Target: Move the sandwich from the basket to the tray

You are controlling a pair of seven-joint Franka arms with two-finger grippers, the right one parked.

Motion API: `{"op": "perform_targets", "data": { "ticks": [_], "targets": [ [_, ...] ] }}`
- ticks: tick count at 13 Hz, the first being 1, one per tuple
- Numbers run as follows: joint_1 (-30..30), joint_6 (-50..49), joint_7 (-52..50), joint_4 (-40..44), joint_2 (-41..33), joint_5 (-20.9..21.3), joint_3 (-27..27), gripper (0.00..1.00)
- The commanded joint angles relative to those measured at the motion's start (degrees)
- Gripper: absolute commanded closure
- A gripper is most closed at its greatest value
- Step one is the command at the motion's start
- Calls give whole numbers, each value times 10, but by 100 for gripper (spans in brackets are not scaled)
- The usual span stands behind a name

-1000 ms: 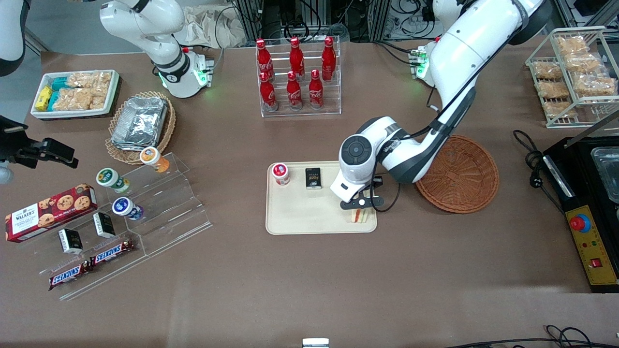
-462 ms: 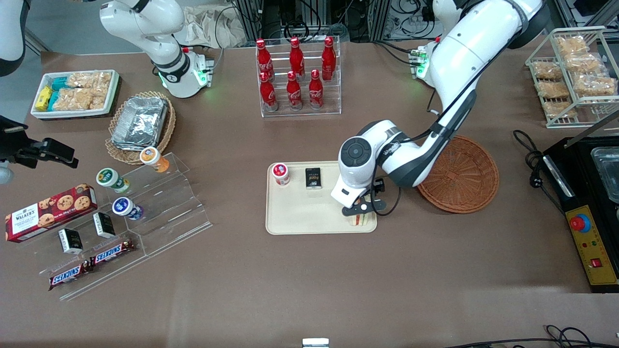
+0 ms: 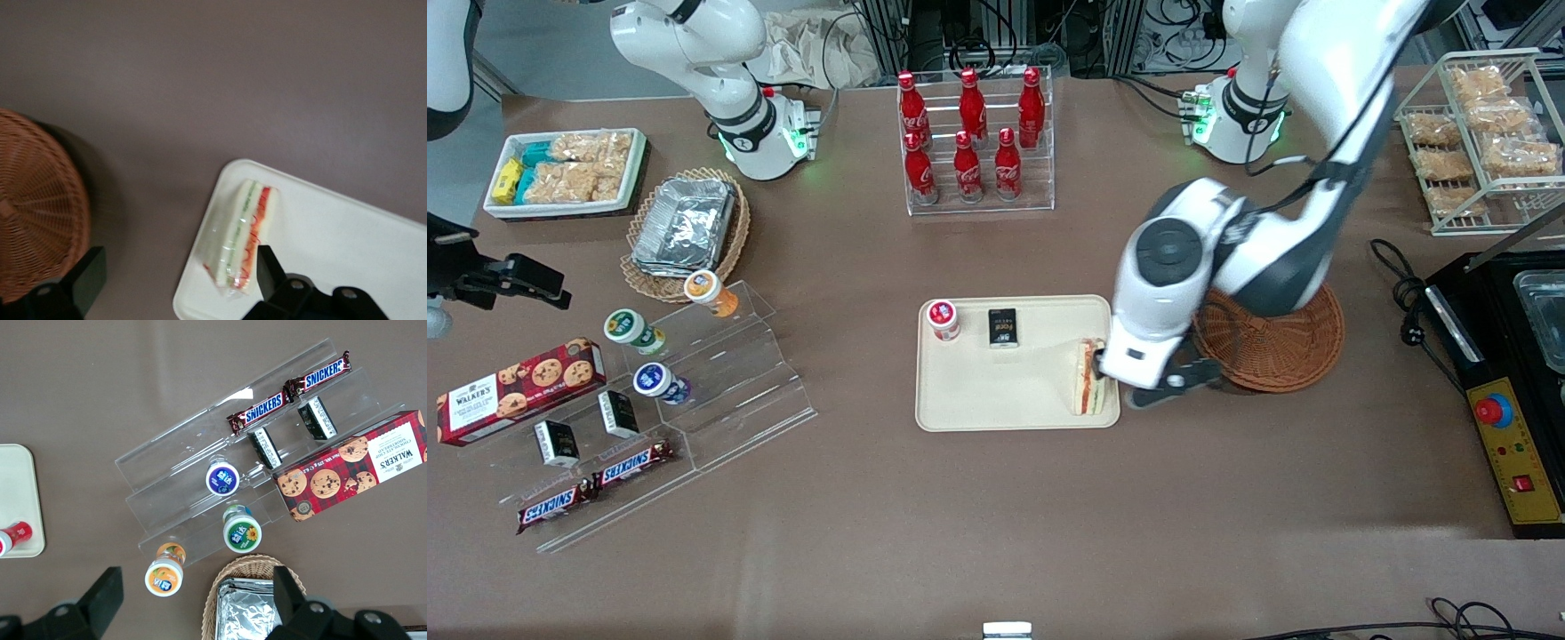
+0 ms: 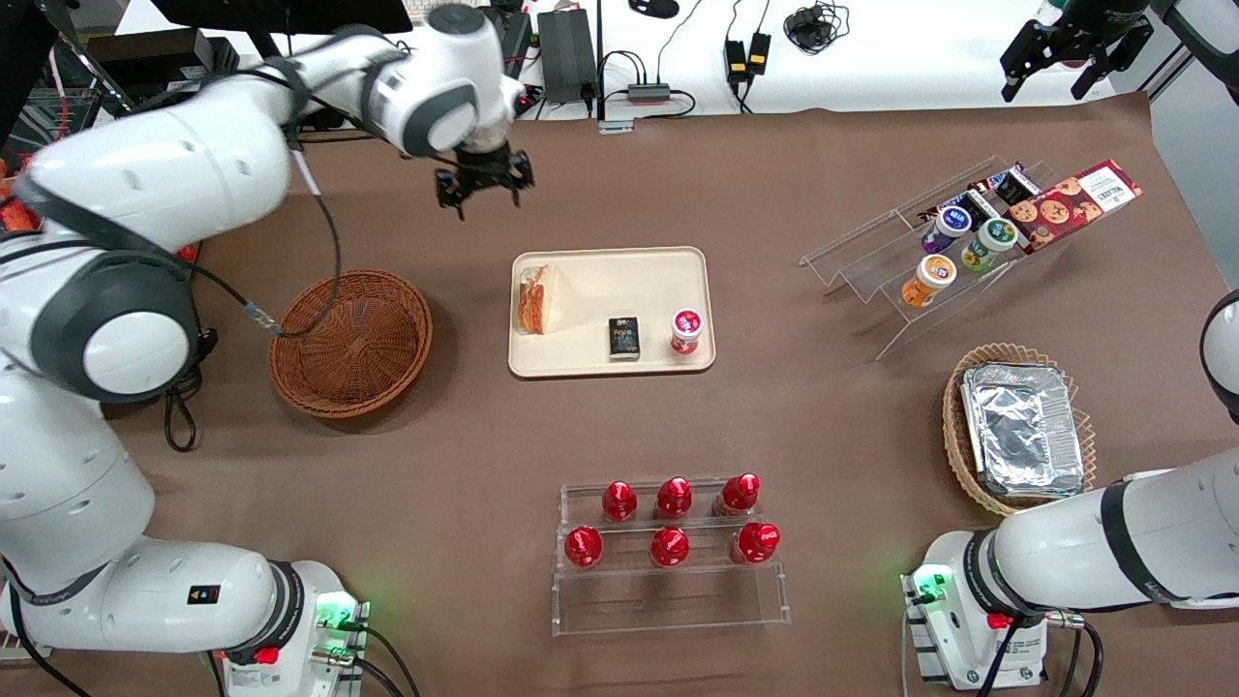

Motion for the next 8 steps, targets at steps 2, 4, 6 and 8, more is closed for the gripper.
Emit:
{"op": "perform_targets", "data": {
  "ticks": [2, 4, 6, 8],
  "targets": [
    [7, -77, 40, -19, -115, -98, 83, 0],
    [-5, -129, 123, -25, -162, -113, 141, 0],
    [-56, -171, 232, -38, -211, -159, 262, 0],
    [-68, -165, 319, -101, -275, -159, 308, 0]
  ]
}}
